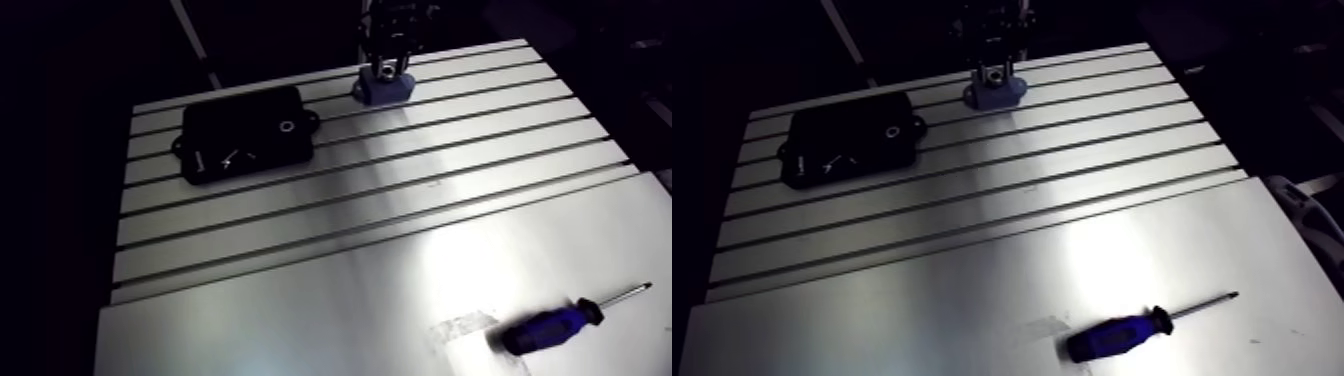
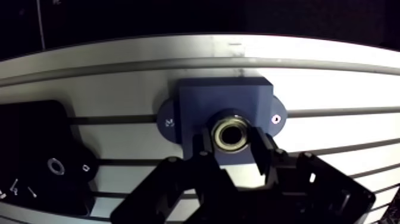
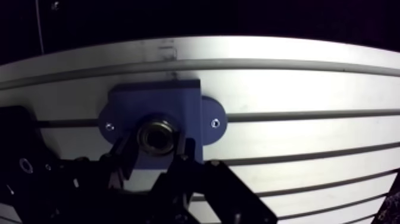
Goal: Pick up the bearing and press it into the housing until flush.
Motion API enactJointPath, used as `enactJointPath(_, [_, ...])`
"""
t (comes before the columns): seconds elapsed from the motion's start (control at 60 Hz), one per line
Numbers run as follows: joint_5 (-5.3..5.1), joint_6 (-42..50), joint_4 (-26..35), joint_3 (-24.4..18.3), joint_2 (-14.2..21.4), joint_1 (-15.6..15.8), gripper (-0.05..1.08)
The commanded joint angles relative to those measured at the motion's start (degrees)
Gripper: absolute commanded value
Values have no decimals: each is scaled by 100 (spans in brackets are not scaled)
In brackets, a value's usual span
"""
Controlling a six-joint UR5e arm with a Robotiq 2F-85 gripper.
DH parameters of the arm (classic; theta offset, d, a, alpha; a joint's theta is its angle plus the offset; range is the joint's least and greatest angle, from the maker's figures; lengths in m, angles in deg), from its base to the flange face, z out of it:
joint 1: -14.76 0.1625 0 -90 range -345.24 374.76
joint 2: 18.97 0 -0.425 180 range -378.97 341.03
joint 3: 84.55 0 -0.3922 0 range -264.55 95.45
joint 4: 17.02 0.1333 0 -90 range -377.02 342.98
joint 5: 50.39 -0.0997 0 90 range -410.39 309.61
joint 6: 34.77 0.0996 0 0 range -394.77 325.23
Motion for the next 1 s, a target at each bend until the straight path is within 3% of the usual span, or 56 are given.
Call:
enactJointPath(0.017, [8,0,0,3,0,8,60])
enactJointPath(1.0, [8,0,0,3,-35,9,60])
